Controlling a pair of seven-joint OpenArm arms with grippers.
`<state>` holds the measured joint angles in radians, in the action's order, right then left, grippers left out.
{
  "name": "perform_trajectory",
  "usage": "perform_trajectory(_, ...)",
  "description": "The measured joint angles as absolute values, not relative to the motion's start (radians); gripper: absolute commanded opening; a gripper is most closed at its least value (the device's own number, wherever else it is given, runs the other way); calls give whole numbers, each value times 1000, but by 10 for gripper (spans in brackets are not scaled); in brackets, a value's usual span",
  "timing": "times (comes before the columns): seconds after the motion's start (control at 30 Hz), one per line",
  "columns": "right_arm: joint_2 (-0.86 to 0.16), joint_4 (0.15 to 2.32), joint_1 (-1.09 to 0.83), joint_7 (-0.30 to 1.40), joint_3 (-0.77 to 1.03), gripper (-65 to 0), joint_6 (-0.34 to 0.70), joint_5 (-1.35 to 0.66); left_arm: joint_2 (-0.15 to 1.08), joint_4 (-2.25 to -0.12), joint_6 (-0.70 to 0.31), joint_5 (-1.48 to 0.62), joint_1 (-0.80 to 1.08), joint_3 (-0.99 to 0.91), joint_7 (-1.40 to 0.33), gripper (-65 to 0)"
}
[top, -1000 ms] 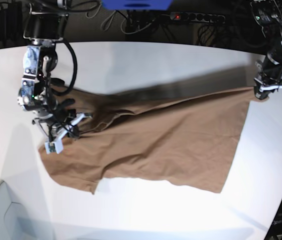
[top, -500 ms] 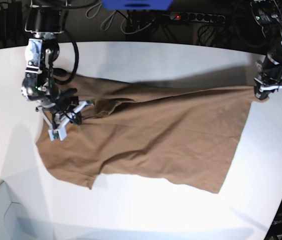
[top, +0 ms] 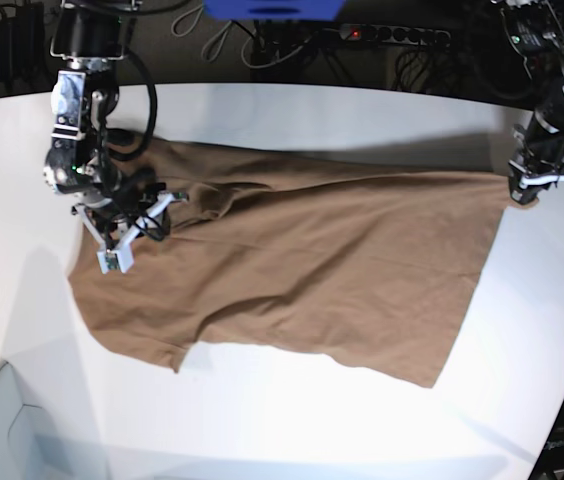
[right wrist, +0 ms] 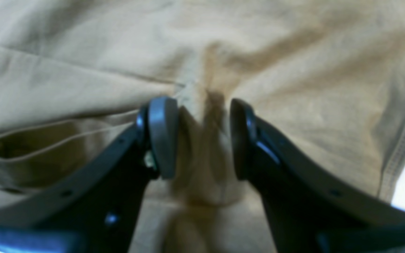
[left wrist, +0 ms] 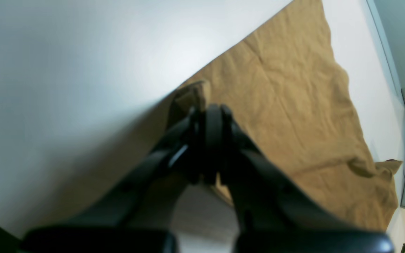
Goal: Layout the t-shirt on the table in an organized manner, then fold the t-shirt properly
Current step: 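Drag the grasped fabric away from the left gripper to smooth it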
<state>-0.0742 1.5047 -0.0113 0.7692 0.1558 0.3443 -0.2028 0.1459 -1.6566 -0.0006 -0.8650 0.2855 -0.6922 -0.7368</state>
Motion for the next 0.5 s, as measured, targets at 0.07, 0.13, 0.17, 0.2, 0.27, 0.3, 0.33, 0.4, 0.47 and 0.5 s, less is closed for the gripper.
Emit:
perform_trajectory(0.07, -74, 1505, -11, 769, 156, -434, 344, -203, 146, -1657, -1, -865, 286, -692, -737, -648)
perform_trajectory(0.13, -74, 1504, -11, 769, 156, -502, 344, -203, 146, -1657, 0, -865, 286, -692, -737, -648)
perform_trajectory(0.17, -74, 1504, -11, 770, 156, -548, 344, -204, 146, -1657, -1, -865, 286, -692, -737, -648)
perform_trajectory(0.2, -74, 1504, -11, 770, 156, -594, 344, -204, 146, -1657, -1, -865, 286, -692, -737, -648)
perform_trajectory(0.27, -74, 1504, -9, 770, 157, -650, 344, -205, 146, -1650, -1, -865, 285, -692, -736, -648)
perform_trajectory(0.3, -74, 1504, -9, 770, 157, -650, 344, -206, 146, -1644, -1, -865, 285, -692, -737, -648)
perform_trajectory(0.33, -74, 1504, -9, 770, 157, -650, 344, -206, 146, -1639, -1, -865, 285, -692, -737, -648)
perform_trajectory(0.4, -74, 1504, -9, 770, 159, -650, 344, -207, 146, -1635, -1, -865, 285, -692, -737, -648)
perform_trajectory(0.47, -74, 1505, -11, 770, 161, -650, 344, -207, 146, -1634, -1, -865, 285, -692, -737, -648)
perform_trajectory(0.5, -74, 1505, -11, 770, 162, -650, 344, -207, 146, -1634, -1, -865, 285, -692, -737, -648)
